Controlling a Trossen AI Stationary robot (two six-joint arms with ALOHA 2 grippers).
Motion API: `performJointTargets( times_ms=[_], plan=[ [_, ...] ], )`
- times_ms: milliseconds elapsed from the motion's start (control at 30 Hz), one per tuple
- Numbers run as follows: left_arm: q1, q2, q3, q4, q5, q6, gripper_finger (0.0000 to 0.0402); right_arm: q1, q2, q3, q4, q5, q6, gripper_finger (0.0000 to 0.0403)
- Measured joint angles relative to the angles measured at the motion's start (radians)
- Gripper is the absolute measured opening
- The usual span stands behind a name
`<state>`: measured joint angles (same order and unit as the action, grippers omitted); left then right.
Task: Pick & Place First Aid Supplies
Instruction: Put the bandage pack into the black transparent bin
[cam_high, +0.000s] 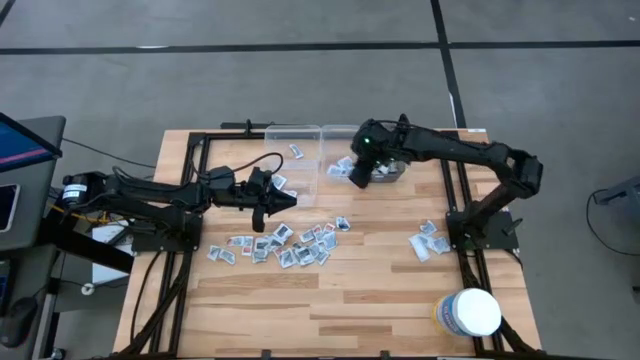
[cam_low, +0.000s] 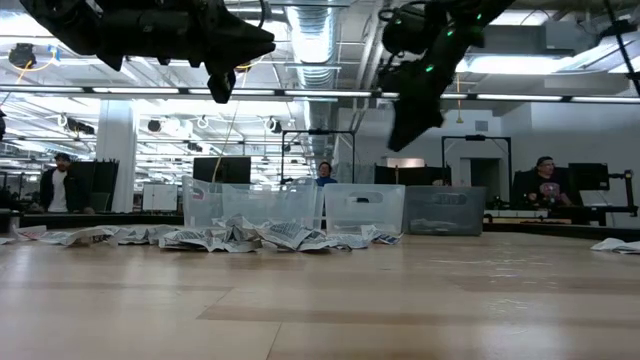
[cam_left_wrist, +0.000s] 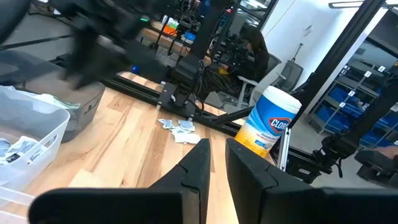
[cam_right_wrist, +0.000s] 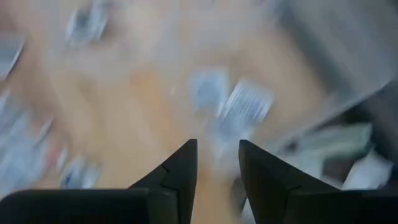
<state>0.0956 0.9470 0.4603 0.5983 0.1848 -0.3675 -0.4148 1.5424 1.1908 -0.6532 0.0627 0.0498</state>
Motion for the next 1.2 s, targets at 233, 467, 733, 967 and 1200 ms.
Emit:
performJointTargets(
  times_ms=[233,467,733,967,1200],
  plan=[
    [0.0,0.012,0.001,0.003,-0.019,0.003,0.0051,0.121,-0.034,0.0,-0.35,-0.068,0.054,0.0114],
    [0.0,0.043,0.001,-0.002,-0.019,-0.001,0.0051,0.269,0.026,-0.001,-0.562,-0.107,0.16,0.0114],
    [0.0,0.048,0.0,0.0,-0.019,-0.003,0.0051,0.364,0.048,-0.127,-0.588,-0.224,0.29,0.0114],
    [0.0,0.048,0.0,0.0,-0.019,0.0,0.0051,0.435,0.047,-0.216,-0.584,-0.222,0.415,0.0114],
    [0.0,0.048,0.0,0.0,-0.019,0.002,0.0051,0.507,0.025,-0.313,-0.547,-0.277,0.498,0.0114]
  ],
)
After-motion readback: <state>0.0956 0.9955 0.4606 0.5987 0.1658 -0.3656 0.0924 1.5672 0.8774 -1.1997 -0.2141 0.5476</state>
